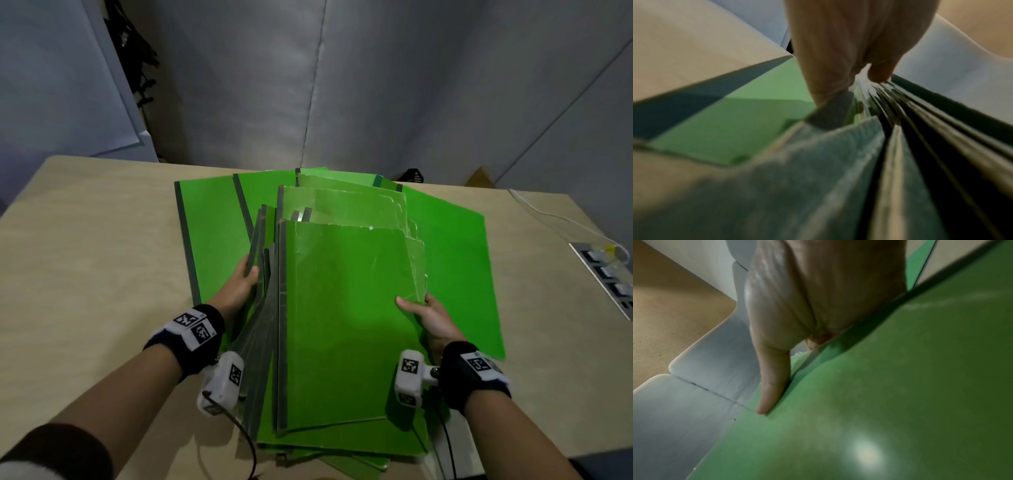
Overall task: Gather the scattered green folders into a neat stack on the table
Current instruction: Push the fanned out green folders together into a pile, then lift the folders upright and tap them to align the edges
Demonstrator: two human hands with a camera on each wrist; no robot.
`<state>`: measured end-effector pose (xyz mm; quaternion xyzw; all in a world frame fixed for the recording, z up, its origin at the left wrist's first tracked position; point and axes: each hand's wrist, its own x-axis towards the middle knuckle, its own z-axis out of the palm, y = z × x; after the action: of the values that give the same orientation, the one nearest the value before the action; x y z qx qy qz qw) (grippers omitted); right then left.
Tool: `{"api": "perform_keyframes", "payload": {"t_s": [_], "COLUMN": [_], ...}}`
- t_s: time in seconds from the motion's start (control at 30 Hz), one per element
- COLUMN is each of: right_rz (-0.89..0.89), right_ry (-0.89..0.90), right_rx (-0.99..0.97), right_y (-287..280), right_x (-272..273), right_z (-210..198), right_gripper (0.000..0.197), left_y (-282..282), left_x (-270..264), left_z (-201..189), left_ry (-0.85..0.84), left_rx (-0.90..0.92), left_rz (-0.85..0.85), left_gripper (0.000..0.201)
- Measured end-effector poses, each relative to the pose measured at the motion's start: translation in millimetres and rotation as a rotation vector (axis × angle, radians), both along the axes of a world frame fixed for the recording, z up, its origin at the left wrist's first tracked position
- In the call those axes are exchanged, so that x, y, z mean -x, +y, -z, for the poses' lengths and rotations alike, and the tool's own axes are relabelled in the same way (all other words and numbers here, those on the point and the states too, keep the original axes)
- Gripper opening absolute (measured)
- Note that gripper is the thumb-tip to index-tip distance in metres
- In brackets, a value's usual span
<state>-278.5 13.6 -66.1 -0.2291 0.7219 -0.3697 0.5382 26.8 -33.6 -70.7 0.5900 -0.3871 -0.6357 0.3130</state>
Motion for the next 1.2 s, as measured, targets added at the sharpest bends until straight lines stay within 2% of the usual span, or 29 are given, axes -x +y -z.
{"api": "perform_keyframes", "payload": {"t_s": [0.07,0.17,0.27,0.37,0.4,0.5,0.63,0.77,0.9,0.93,1.0,1.03,1.07,1.17,1.2], "right_rz": [-0.012,-0.058,-0.138,-0.195,-0.204,-0.204,-0.201,-0.125,-0.050,-0.039,-0.028,-0.005,0.016,0.061,0.080], "right_ry": [0.005,0.012,0.051,0.048,0.050,0.046,0.056,0.073,0.053,0.058,0.088,0.109,0.114,0.064,0.069], "right_rx": [0.000,-0.001,0.002,0.005,0.010,0.007,0.000,0.091,0.226,0.279,0.377,0.455,0.525,0.680,0.716], "right_y": [-1,-3,-5,-8,-9,-10,-5,5,8,7,5,4,5,1,-2], "right_x": [-5,-11,-13,-13,-13,-15,-22,-23,-22,-24,-27,-24,-24,-19,-15], "right_z": [0,-3,-11,-16,-18,-24,-31,-39,-65,-76,-97,-105,-117,-152,-159], "right_gripper": [0.098,0.095,0.097,0.103,0.105,0.106,0.111,0.096,0.094,0.101,0.135,0.144,0.140,0.098,0.099], "left_y": [1,2,1,3,5,12,18,25,26,23,15,10,3,-16,-21], "left_x": [0,-2,-1,0,0,-4,-7,-9,-6,-5,0,4,7,16,20], "left_z": [0,1,1,6,6,-3,-18,-27,-47,-56,-75,-85,-94,-122,-130], "left_ry": [0.056,0.038,-0.080,-0.158,-0.143,-0.047,0.022,0.019,0.028,0.032,0.062,0.065,0.061,0.086,0.104], "left_rx": [-0.007,-0.030,-0.034,-0.008,0.004,0.033,0.098,0.108,0.162,0.206,0.297,0.349,0.396,0.495,0.531], "left_rz": [0.003,0.061,0.123,0.094,0.087,0.104,0.151,0.163,0.131,0.112,0.086,0.061,0.023,-0.075,-0.084], "left_gripper": [0.075,0.133,0.151,0.130,0.129,0.155,0.160,0.125,0.119,0.120,0.130,0.129,0.124,0.123,0.121]}}
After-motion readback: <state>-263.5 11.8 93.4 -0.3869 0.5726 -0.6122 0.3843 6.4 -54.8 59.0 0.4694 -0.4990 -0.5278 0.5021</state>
